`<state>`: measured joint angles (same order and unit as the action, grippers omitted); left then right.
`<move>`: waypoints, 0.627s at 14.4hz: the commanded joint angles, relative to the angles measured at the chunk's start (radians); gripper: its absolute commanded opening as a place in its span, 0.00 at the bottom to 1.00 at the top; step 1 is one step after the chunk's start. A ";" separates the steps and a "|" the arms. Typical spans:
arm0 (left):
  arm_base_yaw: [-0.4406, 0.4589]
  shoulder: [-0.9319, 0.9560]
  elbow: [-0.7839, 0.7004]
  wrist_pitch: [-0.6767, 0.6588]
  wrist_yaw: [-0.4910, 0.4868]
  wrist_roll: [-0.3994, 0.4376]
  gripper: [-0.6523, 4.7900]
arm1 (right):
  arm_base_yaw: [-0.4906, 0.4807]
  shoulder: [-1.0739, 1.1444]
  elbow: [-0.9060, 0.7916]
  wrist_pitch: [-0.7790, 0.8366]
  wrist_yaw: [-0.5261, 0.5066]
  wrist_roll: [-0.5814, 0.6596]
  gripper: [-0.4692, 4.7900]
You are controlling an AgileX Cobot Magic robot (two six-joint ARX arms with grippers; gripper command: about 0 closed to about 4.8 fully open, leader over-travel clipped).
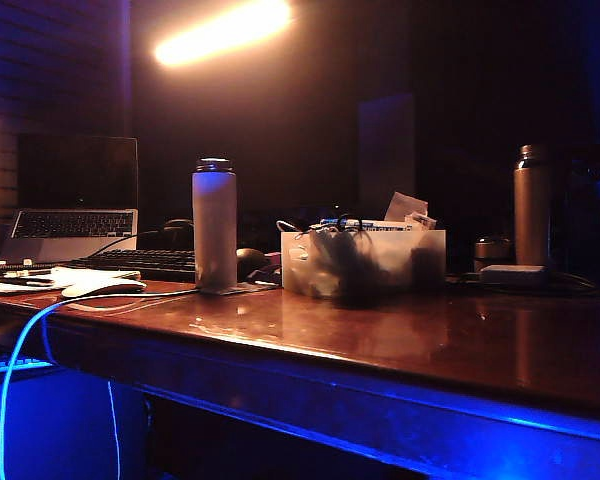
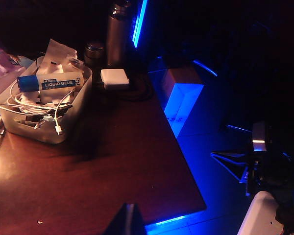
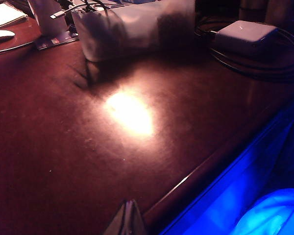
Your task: Pick up the liquid glue and place it into the translucent box.
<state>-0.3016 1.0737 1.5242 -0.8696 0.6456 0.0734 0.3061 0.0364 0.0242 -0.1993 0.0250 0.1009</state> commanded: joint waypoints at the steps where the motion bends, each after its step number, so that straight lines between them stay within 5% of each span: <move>1: 0.000 -0.003 0.006 0.010 0.003 0.001 0.11 | 0.000 0.002 -0.005 -0.004 0.001 0.004 0.09; 8: 0.000 -0.003 0.006 0.010 0.002 0.010 0.11 | 0.000 0.002 -0.005 -0.004 0.000 0.004 0.09; 9: 0.000 -0.003 0.006 0.021 -0.006 0.082 0.11 | 0.000 0.002 -0.005 -0.004 0.000 0.004 0.09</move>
<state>-0.3016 1.0737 1.5242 -0.8688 0.6434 0.0982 0.3061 0.0364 0.0235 -0.1989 0.0254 0.1009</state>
